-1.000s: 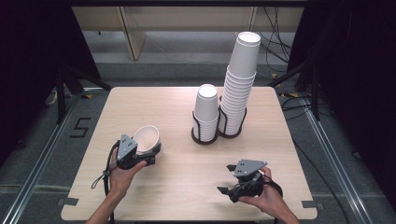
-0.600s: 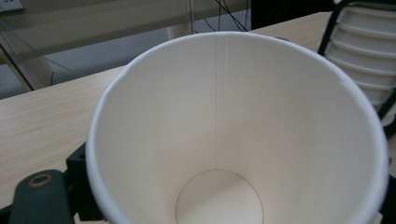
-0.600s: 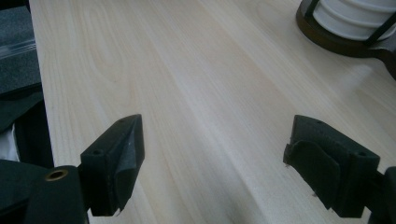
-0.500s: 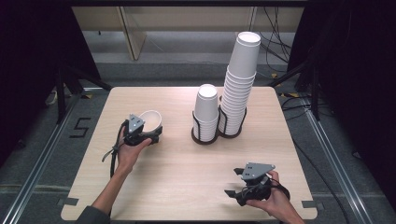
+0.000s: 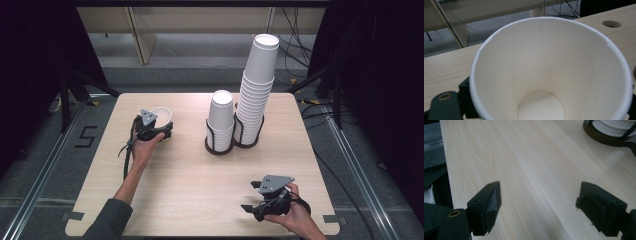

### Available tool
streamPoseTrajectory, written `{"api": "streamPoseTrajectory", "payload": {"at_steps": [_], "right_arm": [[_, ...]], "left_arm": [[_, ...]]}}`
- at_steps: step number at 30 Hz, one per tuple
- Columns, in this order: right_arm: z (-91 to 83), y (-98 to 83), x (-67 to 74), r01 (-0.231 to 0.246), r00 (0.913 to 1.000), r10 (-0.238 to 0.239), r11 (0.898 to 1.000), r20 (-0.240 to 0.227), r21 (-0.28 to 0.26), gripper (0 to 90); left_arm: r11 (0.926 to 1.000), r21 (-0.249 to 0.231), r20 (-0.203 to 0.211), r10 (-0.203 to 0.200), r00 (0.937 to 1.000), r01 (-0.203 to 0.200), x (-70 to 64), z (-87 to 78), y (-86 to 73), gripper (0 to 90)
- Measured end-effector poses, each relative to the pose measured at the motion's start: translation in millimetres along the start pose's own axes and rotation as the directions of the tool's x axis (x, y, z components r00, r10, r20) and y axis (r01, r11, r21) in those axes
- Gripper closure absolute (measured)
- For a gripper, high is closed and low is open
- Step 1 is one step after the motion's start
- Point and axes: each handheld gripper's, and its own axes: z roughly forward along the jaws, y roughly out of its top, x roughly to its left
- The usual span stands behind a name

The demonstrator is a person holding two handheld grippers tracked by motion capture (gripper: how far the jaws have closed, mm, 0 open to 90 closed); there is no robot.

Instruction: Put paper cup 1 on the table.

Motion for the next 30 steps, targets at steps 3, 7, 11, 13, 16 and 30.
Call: {"api": "streamPoseTrajectory", "payload": {"at_steps": [3, 7, 11, 13, 16, 30], "right_arm": [[-0.2, -0.5, 0.5, -0.008, 1.0, 0.008, 1.0, 0.0, 0.004, 19.7], [-0.5, -1.0, 0.8, -0.012, 0.9999, 0.012, 1.0, 0.003, 0.009, 19.6], [-1.3, -1.0, 0.8, -0.003, 1.0, 0.003, 1.0, 0.002, 0.01, 19.5], [-2.2, -0.9, -0.6, 0.005, 0.9999, -0.005, 1.0, 0.012, 0.004, 19.6], [-3.1, -1.4, 0.2, -0.014, 0.9999, 0.014, 1.0, 0.009, 0.011, 19.6], [-4.9, -1.4, -0.4, -0.01, 0.9998, 0.01, 1.0, 0.02, 0.014, 19.7]], "left_arm": [[1.0, 0.001, -0.008, 0.005, 1.0, -0.005, 2.8, 3.6, -0.5, 13.0], [0.9997, 0.025, -0.018, 0.004, 0.9998, -0.004, 5.5, 6.3, -6.3, 11.6], [0.9999, 0.003, 0.0, 0.011, 0.9999, -0.011, 9.1, 7.2, -10.3, 10.5], [0.9997, 0.009, 0.006, 0.021, 0.9998, -0.021, 10.0, 7.5, -13.5, 10.3], [0.9993, 0.02, 0.015, 0.029, 0.9995, -0.03, 10.4, 7.5, -18.8, 12.1], [0.9917, 0.12, 0.054, 0.041, 0.9977, -0.047, 8.9, 3.7, -25.5, 14.3]]}}
